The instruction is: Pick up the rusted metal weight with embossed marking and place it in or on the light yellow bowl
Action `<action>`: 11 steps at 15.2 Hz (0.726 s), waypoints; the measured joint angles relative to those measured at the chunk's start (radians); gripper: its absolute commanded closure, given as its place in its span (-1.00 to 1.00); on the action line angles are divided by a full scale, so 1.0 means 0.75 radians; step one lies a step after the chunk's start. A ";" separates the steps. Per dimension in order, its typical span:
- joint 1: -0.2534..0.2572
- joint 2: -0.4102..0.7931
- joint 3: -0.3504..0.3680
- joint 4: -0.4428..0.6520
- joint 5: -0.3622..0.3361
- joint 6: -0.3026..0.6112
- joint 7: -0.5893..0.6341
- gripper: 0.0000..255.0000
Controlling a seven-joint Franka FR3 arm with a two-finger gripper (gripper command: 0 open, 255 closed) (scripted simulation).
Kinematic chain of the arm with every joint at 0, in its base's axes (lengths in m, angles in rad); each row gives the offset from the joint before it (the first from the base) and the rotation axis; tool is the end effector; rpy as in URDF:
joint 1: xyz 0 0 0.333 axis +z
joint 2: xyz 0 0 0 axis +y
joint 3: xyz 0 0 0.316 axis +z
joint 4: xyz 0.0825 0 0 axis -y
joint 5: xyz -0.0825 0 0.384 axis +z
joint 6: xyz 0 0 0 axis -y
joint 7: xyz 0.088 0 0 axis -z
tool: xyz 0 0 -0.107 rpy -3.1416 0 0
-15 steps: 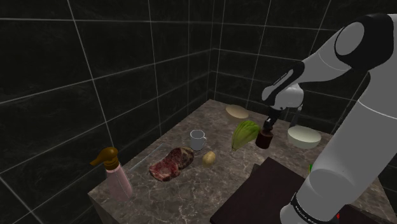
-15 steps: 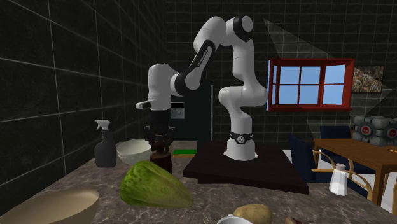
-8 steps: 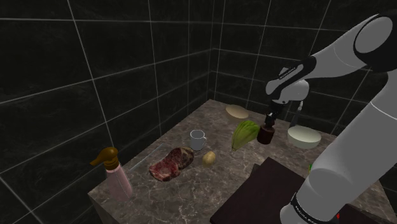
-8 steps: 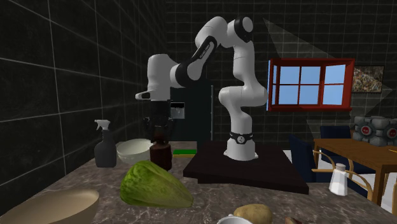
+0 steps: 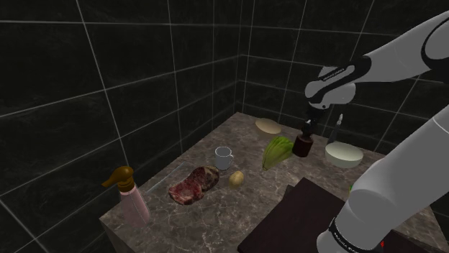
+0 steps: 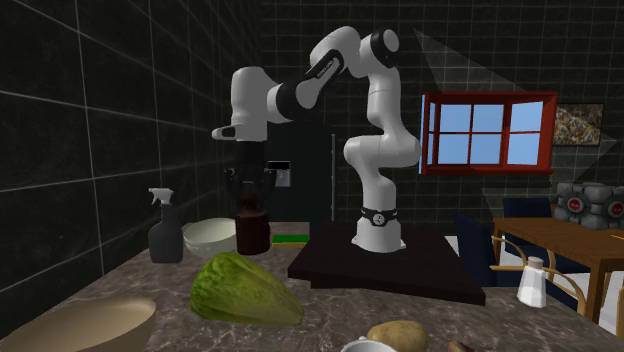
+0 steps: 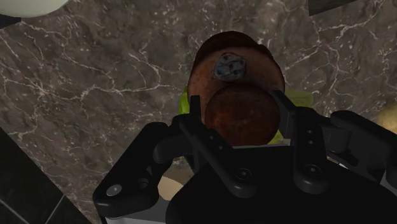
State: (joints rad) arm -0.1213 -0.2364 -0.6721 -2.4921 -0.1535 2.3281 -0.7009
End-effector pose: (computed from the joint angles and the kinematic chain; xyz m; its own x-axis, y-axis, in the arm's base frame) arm 0.3179 -0.3231 0.3570 0.9987 0.0233 0.0446 0.0235 -0.9997 -0.0041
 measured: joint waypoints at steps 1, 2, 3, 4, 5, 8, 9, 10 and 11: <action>-0.003 -0.017 0.008 0.005 -0.009 -0.020 0.010 1.00; -0.005 -0.025 0.011 0.015 -0.013 -0.037 0.014 1.00; -0.006 -0.034 0.015 0.026 -0.017 -0.057 0.017 1.00; -0.010 -0.050 0.021 0.034 -0.024 -0.079 0.023 1.00; -0.014 -0.065 0.026 0.044 -0.032 -0.103 0.027 1.00; -0.020 -0.102 0.045 0.073 -0.045 -0.166 0.044 1.00; -0.023 -0.118 0.052 0.079 -0.052 -0.186 0.051 1.00; -0.024 -0.126 0.057 0.091 -0.053 -0.205 0.054 1.00; -0.025 -0.134 0.061 0.104 -0.054 -0.226 0.056 1.00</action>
State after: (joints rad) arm -0.1399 -0.3367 -0.6261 -2.4142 -0.1943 2.1588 -0.6589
